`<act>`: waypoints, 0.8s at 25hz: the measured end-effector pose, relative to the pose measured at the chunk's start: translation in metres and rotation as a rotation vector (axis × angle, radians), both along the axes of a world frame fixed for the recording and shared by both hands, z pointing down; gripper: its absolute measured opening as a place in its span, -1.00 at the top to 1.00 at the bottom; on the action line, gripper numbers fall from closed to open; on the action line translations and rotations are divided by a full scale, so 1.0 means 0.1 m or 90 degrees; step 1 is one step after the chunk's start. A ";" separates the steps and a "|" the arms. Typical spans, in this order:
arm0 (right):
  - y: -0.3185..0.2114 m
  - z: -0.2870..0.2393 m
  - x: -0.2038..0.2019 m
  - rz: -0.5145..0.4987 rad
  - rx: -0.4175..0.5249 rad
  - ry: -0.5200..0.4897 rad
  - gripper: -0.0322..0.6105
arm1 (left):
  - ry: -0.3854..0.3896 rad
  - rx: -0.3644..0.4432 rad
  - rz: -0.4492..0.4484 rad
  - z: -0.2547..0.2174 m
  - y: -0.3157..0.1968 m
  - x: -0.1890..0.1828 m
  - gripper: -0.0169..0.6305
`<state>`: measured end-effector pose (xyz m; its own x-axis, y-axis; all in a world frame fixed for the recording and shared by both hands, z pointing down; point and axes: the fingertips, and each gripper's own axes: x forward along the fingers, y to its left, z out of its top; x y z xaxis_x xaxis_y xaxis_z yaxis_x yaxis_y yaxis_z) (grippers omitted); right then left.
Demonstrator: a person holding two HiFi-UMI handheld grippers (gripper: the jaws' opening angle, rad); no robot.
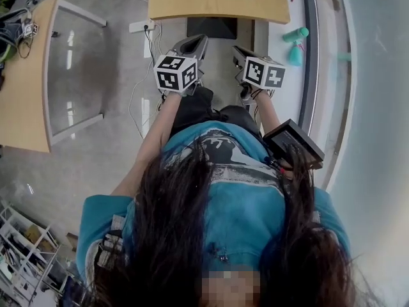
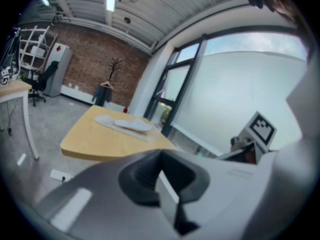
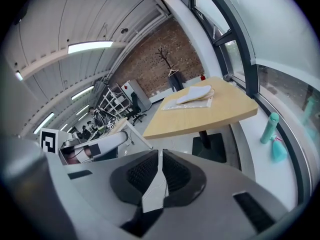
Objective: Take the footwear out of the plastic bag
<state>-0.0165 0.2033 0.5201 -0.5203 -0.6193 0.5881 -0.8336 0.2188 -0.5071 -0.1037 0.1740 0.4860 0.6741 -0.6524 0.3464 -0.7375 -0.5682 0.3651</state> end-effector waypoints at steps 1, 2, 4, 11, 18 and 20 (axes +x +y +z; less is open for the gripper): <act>0.13 -0.02 0.05 -0.004 -0.001 -0.009 0.79 | -0.001 0.000 -0.003 -0.02 0.14 0.07 0.94; 0.28 -0.04 0.11 -0.006 -0.002 -0.018 0.79 | -0.002 0.000 -0.007 -0.05 0.29 0.13 0.94; 0.60 -0.07 0.22 -0.008 -0.007 -0.029 0.79 | -0.004 -0.002 -0.019 -0.09 0.58 0.21 0.94; 1.75 0.08 0.42 -0.039 -0.015 -0.032 0.80 | -0.006 -0.013 -0.057 0.04 1.73 0.34 0.94; 2.40 -0.01 0.53 -0.060 -0.011 -0.042 0.80 | -0.011 0.005 -0.056 -0.11 2.43 0.54 0.94; 2.53 0.02 0.49 -0.066 -0.007 -0.049 0.80 | -0.014 0.012 -0.057 -0.11 2.56 0.54 0.94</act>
